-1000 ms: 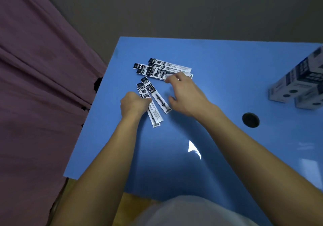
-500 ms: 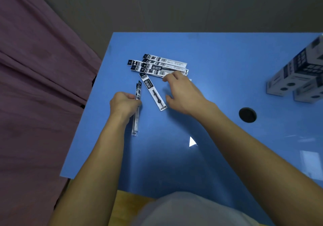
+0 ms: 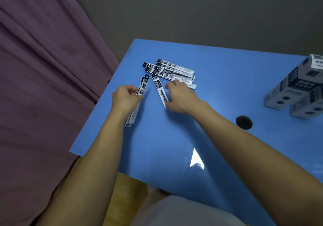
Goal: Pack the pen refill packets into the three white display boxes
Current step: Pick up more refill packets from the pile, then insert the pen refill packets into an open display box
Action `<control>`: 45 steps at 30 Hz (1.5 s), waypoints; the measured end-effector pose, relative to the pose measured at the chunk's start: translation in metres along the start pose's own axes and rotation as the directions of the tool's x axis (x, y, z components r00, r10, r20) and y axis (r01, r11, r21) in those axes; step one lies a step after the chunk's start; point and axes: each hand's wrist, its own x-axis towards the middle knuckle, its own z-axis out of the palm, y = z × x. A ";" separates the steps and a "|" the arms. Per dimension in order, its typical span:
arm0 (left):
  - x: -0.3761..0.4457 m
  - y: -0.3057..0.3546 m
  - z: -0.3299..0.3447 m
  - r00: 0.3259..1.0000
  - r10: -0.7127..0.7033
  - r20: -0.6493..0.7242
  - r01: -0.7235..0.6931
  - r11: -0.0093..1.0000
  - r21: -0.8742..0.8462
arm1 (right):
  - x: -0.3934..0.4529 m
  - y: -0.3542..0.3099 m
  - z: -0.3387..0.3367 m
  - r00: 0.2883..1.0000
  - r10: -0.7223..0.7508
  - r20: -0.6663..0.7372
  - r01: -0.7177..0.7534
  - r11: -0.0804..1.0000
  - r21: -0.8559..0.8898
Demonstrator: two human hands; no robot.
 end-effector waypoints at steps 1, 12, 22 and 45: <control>-0.006 0.000 -0.002 1.000 0.011 -0.001 -0.011 1.000 0.000 | -0.003 -0.001 0.001 1.000 -0.005 0.002 0.005 1.000 -0.011; -0.083 -0.014 -0.014 0.991 0.123 0.057 -0.120 0.991 -0.058 | -0.063 -0.010 0.001 0.999 0.046 -0.015 -0.047 0.997 -0.065; -0.164 -0.040 -0.029 0.965 0.256 0.053 -0.251 0.964 -0.083 | -0.164 -0.025 0.011 0.994 0.098 -0.039 -0.101 0.989 -0.108; -0.295 0.106 0.125 0.801 0.532 0.274 -0.465 0.841 -0.277 | -0.360 0.162 -0.058 0.852 0.459 -0.251 -0.465 0.884 0.040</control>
